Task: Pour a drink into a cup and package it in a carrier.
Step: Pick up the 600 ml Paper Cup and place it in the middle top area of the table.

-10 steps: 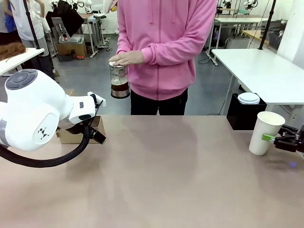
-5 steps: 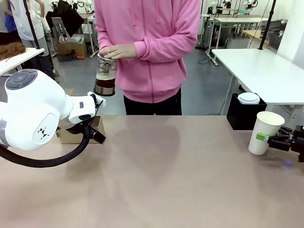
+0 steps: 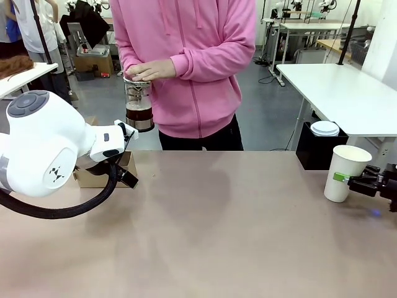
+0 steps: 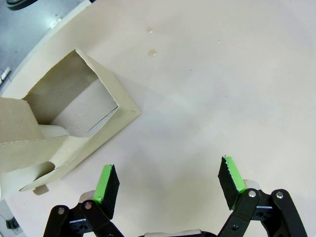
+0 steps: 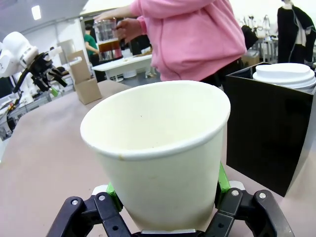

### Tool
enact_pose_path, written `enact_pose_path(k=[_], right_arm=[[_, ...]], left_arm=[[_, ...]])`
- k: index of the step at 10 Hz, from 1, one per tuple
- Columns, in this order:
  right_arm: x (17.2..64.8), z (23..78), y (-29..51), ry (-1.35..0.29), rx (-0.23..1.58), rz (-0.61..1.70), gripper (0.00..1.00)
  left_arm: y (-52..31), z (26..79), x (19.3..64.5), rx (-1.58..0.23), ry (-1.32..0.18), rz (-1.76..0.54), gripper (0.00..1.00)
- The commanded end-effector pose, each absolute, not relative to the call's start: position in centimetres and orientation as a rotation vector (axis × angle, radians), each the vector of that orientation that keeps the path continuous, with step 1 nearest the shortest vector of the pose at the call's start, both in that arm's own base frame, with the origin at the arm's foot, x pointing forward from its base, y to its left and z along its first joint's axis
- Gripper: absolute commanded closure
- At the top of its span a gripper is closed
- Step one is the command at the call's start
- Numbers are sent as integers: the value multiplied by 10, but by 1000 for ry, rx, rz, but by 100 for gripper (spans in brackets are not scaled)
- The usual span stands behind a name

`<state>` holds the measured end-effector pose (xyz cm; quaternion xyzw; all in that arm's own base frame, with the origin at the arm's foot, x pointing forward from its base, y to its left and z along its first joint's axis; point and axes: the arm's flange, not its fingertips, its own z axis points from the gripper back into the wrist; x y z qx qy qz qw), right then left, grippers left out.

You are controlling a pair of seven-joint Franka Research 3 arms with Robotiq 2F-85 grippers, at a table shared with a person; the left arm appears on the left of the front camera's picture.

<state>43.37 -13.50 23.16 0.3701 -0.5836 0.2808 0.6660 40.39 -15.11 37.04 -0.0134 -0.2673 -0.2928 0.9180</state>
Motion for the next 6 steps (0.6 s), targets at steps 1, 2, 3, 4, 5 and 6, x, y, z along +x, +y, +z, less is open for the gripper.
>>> enact_pose_path(k=[1,2,3,4,5,6], right_arm=[[434,231,-134,-1318,836,634,20],[434,232,-135,-1318,836,634,20],[422,255,-129,-1350,827,648,20],[419,280,-113,-1359,830,657,20],[423,305,-92,-1341,831,672,20],[431,327,-68,-1321,838,697,20]], left_arm=[[-151,371,404,-29,-550,-602,0],[-151,371,404,-29,-550,-602,0],[-151,371,404,-29,-550,-602,0],[-151,371,404,-29,-550,-602,0],[-151,371,404,-29,-550,-602,0],[-151,371,404,-29,-550,-602,0]])
